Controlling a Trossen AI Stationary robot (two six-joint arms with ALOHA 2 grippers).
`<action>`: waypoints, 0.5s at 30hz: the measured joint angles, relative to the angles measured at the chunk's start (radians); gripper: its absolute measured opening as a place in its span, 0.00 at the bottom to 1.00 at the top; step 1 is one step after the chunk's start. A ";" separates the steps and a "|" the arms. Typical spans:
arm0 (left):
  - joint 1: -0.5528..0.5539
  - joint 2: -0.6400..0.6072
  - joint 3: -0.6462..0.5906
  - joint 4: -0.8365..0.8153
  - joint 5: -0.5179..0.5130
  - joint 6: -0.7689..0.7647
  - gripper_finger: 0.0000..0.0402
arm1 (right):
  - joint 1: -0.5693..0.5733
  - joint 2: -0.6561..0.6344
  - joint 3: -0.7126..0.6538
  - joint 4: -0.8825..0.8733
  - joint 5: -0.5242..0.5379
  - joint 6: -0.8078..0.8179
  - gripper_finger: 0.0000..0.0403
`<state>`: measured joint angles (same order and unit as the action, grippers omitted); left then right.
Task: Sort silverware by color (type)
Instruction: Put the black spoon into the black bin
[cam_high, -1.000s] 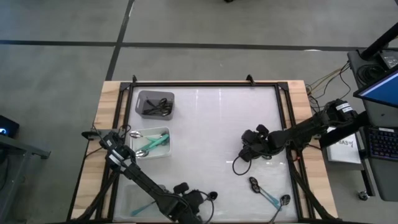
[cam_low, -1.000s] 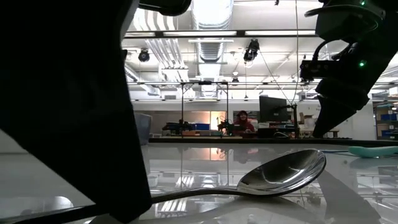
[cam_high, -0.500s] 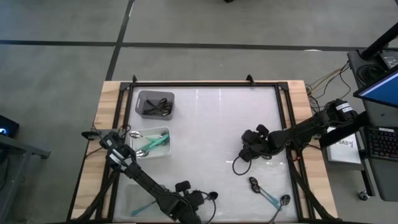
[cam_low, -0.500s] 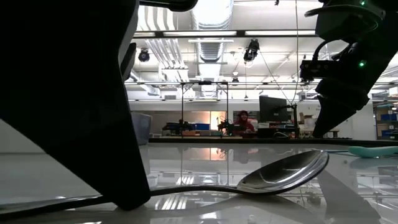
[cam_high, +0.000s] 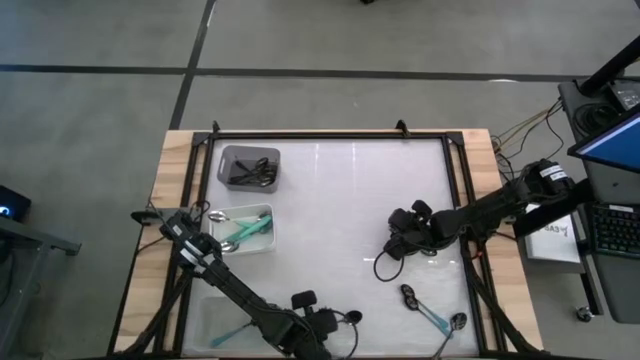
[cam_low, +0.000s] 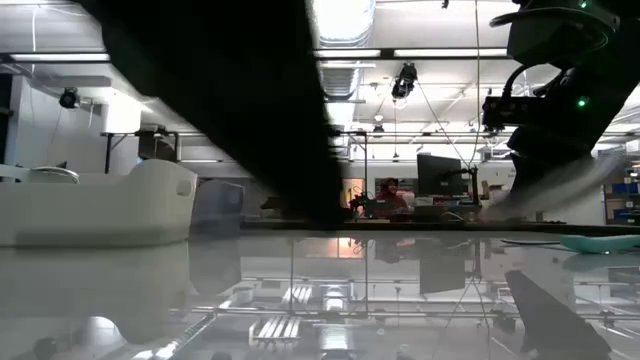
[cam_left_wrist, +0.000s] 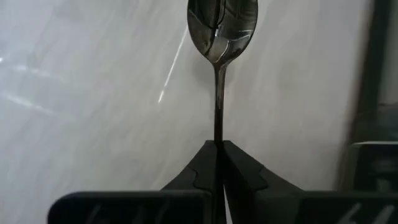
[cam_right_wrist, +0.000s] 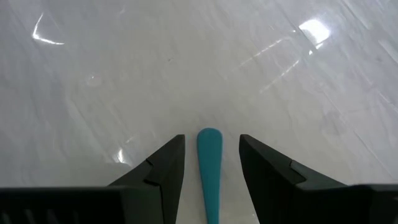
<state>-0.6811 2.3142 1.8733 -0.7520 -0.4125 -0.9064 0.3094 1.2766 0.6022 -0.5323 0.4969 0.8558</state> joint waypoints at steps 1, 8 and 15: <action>-0.001 -0.001 0.017 -0.008 -0.003 0.011 0.00 | 0.000 0.000 0.000 0.000 0.000 0.000 0.36; -0.002 -0.003 0.113 -0.035 -0.053 0.083 0.00 | 0.000 0.000 0.000 0.000 0.000 0.000 0.36; -0.002 -0.005 0.172 -0.159 -0.102 0.088 0.00 | 0.000 0.000 0.000 0.000 0.000 0.000 0.36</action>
<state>-0.6830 2.3096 2.0458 -0.9108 -0.5147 -0.8188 0.3096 1.2766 0.6022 -0.5327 0.4967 0.8558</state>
